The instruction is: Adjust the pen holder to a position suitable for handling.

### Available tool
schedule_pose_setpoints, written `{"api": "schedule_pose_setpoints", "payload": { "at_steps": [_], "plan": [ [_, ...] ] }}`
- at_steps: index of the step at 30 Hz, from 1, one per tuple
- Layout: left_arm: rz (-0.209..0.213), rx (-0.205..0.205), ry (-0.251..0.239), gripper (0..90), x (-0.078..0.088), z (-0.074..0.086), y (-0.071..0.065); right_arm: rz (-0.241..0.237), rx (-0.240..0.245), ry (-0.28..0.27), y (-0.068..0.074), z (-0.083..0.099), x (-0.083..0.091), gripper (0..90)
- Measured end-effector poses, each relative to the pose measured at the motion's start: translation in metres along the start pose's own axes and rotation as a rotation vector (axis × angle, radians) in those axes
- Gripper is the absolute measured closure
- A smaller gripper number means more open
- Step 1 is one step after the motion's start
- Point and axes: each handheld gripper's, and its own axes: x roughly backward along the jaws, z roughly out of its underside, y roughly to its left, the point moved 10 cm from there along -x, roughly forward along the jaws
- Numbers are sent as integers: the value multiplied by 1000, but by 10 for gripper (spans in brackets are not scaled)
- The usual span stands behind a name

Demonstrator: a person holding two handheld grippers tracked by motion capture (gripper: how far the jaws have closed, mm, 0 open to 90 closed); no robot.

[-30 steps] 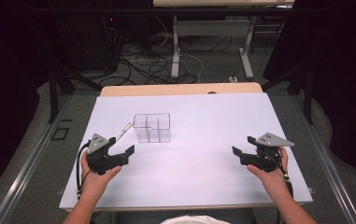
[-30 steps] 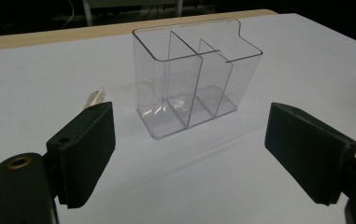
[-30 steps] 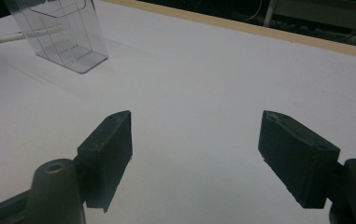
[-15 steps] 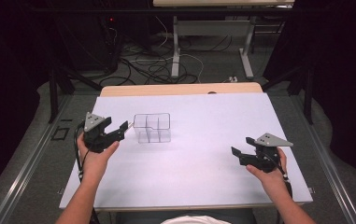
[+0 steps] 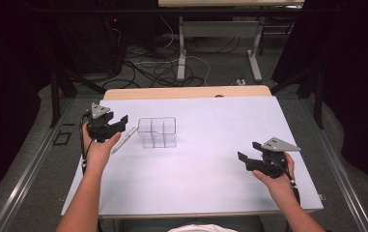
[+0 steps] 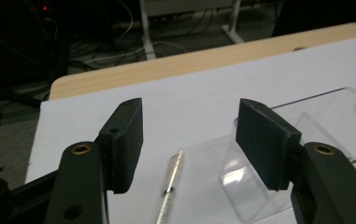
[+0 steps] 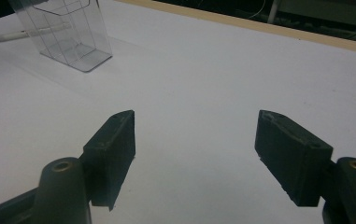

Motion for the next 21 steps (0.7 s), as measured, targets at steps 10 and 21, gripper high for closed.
{"api": "schedule_pose_setpoints", "payload": {
  "at_steps": [10,21],
  "plan": [
    [-19,17,139,513,-24,31,15,-1,-11,16,-1,4,-2,273],
    [-41,-83,256,602,-36,65,17,-14,-7,18,1,4,-3,265]
  ]
}}
